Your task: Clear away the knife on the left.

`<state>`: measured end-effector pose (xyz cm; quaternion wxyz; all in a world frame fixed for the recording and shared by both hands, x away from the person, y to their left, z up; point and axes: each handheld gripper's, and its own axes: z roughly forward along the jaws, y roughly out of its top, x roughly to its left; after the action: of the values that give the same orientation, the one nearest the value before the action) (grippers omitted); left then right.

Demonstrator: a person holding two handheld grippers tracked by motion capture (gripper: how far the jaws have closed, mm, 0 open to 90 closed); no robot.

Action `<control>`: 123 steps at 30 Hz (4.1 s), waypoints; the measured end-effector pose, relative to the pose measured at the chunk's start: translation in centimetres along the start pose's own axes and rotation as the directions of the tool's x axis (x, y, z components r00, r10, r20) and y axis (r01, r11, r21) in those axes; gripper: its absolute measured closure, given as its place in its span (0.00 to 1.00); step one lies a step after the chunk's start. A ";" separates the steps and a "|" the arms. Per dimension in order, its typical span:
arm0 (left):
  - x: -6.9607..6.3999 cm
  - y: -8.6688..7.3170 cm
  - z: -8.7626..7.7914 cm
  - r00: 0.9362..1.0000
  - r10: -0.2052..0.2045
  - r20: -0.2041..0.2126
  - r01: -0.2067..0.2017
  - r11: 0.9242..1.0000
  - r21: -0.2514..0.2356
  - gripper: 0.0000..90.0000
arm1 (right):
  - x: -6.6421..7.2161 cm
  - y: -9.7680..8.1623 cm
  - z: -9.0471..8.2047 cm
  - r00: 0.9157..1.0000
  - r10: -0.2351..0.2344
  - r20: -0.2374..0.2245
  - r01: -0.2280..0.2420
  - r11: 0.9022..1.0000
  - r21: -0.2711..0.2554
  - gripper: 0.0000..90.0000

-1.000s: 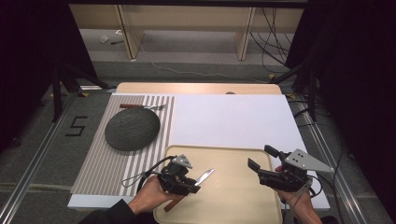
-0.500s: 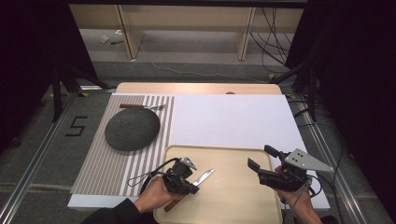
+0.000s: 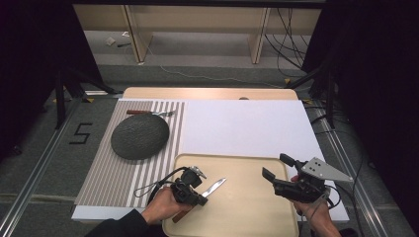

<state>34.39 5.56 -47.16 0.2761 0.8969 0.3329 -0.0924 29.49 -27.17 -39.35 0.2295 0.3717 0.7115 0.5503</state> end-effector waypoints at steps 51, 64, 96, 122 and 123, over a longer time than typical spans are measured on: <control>4.0 -1.0 -2.9 0.976 -0.158 -0.147 0.151 0.987 -0.058 1.00 | 0.0 0.0 -0.1 1.000 -0.009 -0.006 0.009 1.000 -0.004 0.26; 4.5 -1.4 -3.3 0.974 -0.174 -0.144 0.168 0.985 -0.049 1.00 | 0.0 0.1 -0.1 1.000 -0.010 -0.008 0.010 1.000 -0.004 0.26; 5.7 -2.2 -4.5 0.972 -0.218 -0.086 0.211 0.974 -0.081 0.98 | 0.0 0.1 -0.1 1.000 -0.006 -0.009 0.006 1.000 -0.003 0.25; 3.8 -2.0 -6.0 0.992 -0.117 0.056 0.128 0.949 -0.288 0.31 | -0.1 0.0 -0.1 1.000 -0.006 -0.011 0.005 1.000 -0.002 0.25; 3.8 -2.0 -6.1 0.991 -0.118 0.059 0.131 0.945 -0.299 0.30 | -0.1 0.0 -0.1 1.000 -0.005 -0.012 0.005 1.000 -0.002 0.26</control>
<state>35.87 12.30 -44.31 0.4101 0.8194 0.3933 -0.0759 29.44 -27.31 -39.28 0.2273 0.3664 0.7132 0.5527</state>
